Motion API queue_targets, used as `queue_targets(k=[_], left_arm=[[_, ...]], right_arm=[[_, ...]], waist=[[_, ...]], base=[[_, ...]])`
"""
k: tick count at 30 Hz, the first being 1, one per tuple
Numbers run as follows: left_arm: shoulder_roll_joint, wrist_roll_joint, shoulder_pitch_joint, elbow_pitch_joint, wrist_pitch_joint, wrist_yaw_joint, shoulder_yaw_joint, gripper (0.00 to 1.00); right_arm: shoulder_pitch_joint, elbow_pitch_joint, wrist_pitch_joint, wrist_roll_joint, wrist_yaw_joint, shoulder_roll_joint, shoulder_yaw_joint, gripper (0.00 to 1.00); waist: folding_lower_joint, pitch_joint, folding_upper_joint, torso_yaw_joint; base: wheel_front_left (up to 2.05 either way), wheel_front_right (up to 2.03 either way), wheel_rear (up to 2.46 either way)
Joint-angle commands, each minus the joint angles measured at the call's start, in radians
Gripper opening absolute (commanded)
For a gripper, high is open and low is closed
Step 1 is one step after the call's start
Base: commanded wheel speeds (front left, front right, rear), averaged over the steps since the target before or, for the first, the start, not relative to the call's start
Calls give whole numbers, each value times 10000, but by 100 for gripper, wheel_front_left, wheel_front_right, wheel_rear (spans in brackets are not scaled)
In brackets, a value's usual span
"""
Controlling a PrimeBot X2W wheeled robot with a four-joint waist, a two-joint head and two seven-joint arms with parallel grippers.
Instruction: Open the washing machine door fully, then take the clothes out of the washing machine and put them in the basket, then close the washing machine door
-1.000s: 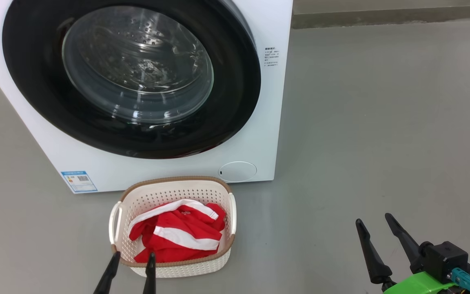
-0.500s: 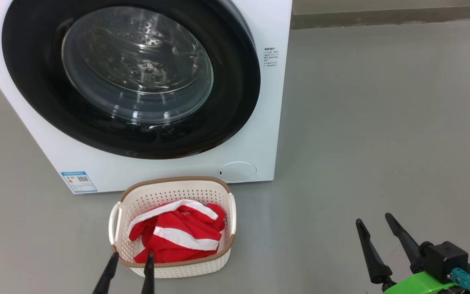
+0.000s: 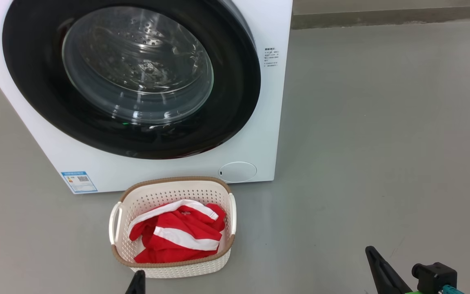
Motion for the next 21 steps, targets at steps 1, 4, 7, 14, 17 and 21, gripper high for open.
queue_targets(k=[1, 4, 7, 14, 17, 21], left_arm=[[39, -338, -102, -182, 51, -134, 158, 0], [30, -559, -143, -145, 82, -186, 205, 0], [16, -890, -212, -85, 130, -269, 276, 0], [-20, -1655, -359, 48, 244, -466, 447, 0], [-37, -1979, -419, 101, 294, -548, 521, 0], [-60, -2416, -498, 170, 363, -658, 623, 0]], right_arm=[[-244, -233, 44, 412, -1, -78, -13, 0], [-284, -216, 65, 640, -1, -94, -15, 0], [-354, -193, 97, 981, -1, -118, -22, 0], [-494, -155, 179, 1766, -2, -167, -44, 0], [-550, -141, 215, 2099, -2, -187, -56, 0], [-626, -123, 266, 2545, -2, -211, -75, 0]], waist=[[18, -6, 0, 4], [4, 7, 0, 7], [-2, 25, 0, 12], [-3, 38, 0, 25], [-3, 43, 0, 30], [-3, 49, 0, 37]], base=[[0, 0, 0], [0, 0, 0], [0, 0, 0], [0, 0, 0], [0, 0, 0], [0, 0, 0]])
